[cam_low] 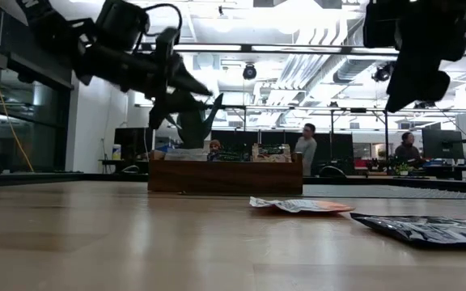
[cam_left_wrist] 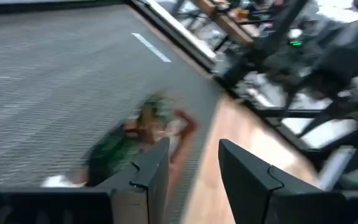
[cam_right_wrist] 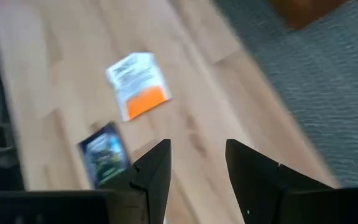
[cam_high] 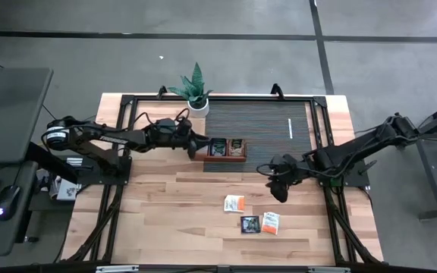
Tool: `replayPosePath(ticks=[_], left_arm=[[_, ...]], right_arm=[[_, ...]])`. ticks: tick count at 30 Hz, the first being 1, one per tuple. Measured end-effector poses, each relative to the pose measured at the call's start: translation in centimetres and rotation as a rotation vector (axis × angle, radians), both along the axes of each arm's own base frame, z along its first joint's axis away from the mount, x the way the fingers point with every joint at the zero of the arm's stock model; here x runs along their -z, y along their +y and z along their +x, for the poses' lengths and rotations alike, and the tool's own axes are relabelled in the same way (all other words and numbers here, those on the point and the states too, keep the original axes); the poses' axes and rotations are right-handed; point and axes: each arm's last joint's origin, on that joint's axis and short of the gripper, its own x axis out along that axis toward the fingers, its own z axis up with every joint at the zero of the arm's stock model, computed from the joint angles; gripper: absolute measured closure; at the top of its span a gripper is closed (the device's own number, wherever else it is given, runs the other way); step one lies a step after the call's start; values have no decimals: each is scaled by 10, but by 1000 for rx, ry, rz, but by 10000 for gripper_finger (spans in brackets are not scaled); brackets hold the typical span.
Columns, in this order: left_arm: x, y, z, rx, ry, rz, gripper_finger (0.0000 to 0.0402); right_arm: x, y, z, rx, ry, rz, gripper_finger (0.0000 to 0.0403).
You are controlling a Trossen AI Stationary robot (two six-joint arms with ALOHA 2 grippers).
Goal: Pick & Place Tea
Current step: Put the blue tea bag into the middle section of the wooden organizer
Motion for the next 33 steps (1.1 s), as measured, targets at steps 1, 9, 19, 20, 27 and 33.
replayPosePath(ticks=[1,9,19,20,27,33], left_arm=[[-3,-2,2,23,-12,-17,266],[-16,-44,17,77,12,-19,266],[5,-110,31,187,91,-66,266],[8,-116,36,205,103,-63,266],[16,-165,87,406,143,1,266],[21,-197,129,496,209,-5,266]], right_arm=[[3,1,1,-15,-15,26,253],[15,7,3,-65,-111,96,254],[16,28,-6,-79,-111,128,254],[16,30,-7,-67,-113,130,254],[16,41,-13,27,-123,167,254],[24,63,-21,23,-122,137,254]])
